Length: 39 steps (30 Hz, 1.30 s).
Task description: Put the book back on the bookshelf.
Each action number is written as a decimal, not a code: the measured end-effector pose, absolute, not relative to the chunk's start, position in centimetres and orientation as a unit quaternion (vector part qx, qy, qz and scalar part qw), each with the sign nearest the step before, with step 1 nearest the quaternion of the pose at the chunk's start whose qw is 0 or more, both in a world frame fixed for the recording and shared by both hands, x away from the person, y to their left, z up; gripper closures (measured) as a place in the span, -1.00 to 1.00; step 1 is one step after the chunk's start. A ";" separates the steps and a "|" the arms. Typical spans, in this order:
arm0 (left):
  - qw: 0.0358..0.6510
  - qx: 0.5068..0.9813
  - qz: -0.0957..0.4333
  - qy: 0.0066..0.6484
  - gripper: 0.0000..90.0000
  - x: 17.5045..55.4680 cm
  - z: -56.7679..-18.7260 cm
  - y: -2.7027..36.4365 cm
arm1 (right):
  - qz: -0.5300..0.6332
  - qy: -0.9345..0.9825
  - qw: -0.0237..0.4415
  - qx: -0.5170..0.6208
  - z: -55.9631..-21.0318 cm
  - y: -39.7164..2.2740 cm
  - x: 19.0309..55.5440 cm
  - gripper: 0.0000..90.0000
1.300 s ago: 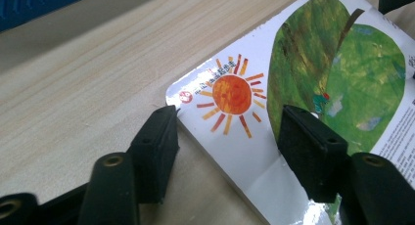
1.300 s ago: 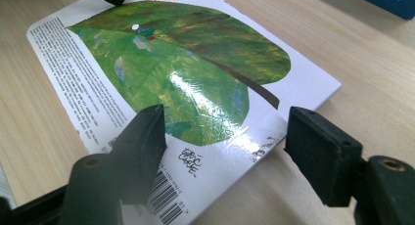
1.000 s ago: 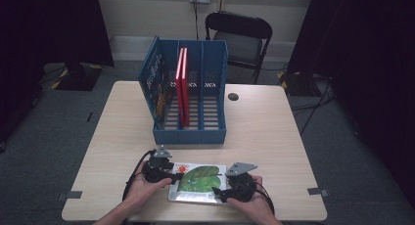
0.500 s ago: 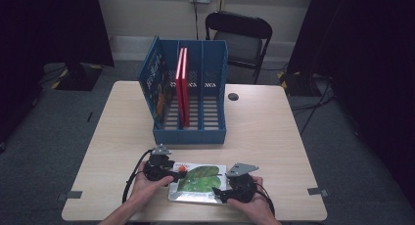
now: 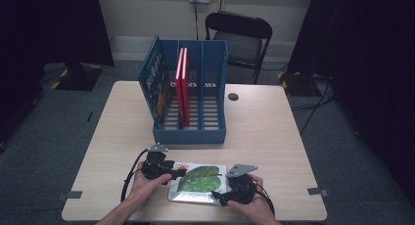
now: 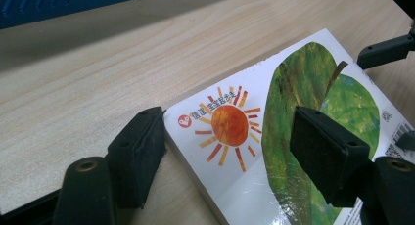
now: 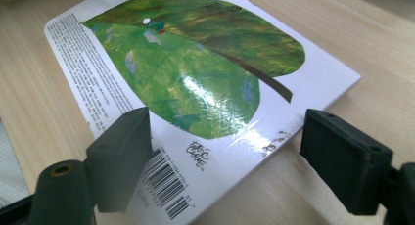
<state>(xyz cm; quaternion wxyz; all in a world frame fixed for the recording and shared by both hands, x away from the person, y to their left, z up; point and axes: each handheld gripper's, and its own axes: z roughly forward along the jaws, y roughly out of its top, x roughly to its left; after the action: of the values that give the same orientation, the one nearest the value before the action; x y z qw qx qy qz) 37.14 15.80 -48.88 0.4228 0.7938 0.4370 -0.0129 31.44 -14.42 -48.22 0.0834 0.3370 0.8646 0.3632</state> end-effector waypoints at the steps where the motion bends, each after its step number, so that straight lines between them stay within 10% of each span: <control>1: 0.425 0.792 -0.013 0.439 -0.30 37.2 -48.9 15.9 | 0.363 0.866 0.082 0.334 -48.2 -14.4 31.3 -0.63; 39: 0.470 0.771 -0.042 0.428 -0.26 37.0 -47.7 16.3 | 0.325 0.887 0.114 0.307 -49.1 -14.4 28.3 -0.82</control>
<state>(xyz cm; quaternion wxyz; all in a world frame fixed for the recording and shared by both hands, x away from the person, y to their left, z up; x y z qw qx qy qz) 37.05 16.32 -47.69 0.4703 0.7706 0.4281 -0.0418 28.27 -14.37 -49.13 0.1140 0.3065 0.8872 0.3254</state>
